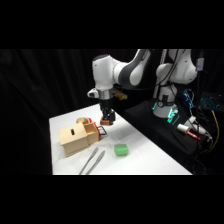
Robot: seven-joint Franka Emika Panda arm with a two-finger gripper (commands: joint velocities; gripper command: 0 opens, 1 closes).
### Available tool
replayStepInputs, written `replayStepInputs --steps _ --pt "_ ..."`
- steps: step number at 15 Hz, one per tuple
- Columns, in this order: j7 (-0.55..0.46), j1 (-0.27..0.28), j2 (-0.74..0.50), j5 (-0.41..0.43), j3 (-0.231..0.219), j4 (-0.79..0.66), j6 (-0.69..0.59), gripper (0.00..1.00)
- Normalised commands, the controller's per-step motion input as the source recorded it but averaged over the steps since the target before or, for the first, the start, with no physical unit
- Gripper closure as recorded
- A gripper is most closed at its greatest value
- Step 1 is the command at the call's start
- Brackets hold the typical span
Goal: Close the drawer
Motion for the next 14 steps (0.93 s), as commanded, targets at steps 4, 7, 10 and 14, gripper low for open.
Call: replayStepInputs --steps 4,7,10,14 --pt "-0.11 -0.074 0.13 0.169 0.0 -0.11 0.36 0.0" --pt "-0.2 -0.09 0.16 0.238 0.061 -0.06 0.37 0.0" --pt "-0.22 -0.117 0.18 0.206 0.099 -0.01 0.36 0.0" --pt "-0.21 -0.131 0.18 0.125 0.112 0.05 0.3 0.0"
